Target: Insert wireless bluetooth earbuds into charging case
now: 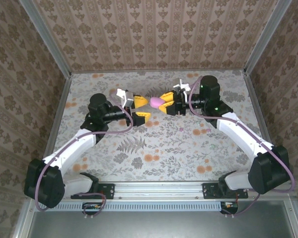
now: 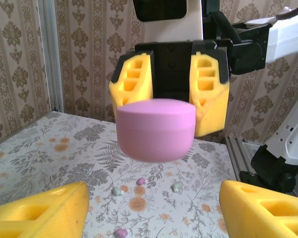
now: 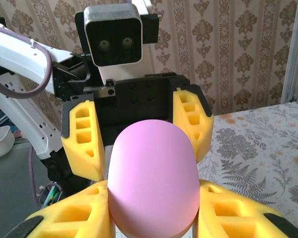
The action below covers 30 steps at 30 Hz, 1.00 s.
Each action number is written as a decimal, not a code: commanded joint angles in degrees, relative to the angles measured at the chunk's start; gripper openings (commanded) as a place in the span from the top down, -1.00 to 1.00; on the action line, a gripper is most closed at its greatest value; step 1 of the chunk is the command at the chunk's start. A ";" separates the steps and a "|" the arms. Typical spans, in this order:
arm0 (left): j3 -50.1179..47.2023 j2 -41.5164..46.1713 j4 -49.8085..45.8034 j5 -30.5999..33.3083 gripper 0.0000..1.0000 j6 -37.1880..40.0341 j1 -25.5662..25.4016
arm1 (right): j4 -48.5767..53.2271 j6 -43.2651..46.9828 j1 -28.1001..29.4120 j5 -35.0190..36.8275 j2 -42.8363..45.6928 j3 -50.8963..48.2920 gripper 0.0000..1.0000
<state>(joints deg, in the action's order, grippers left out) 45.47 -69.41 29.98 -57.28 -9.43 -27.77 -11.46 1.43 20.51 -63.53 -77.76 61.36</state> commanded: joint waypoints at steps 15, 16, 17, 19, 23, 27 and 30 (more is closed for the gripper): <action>3.32 -2.92 4.54 -0.91 -0.40 -4.87 -2.35 | -0.26 3.63 0.91 -0.19 -1.26 1.45 0.34; 3.42 -2.97 4.55 -0.91 -0.39 -4.88 -2.38 | -0.19 3.73 0.88 -0.26 -1.30 1.41 0.34; 3.39 -3.01 4.58 -0.96 -0.39 -4.89 -2.51 | -0.13 3.84 0.93 -0.28 -1.34 1.39 0.34; 3.56 -3.05 5.12 -0.58 -0.38 -5.39 -2.55 | 0.24 4.32 1.01 -0.37 -1.35 1.39 0.34; 3.75 -3.32 5.54 -0.31 -0.37 -5.89 -2.72 | 0.74 5.16 1.16 -0.37 -1.35 1.30 0.34; 4.44 -4.13 4.85 -0.82 -0.33 -5.88 -3.04 | 0.44 5.16 1.37 -0.06 -1.34 1.17 0.33; 4.83 -4.59 4.83 -0.95 -0.25 -5.95 -3.39 | 0.39 5.16 1.39 -0.02 -1.27 1.08 0.34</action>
<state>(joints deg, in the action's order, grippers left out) 48.40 -73.45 33.26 -57.23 -14.72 -30.70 -11.31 5.65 21.56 -63.44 -78.65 61.58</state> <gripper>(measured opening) 0.632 0.365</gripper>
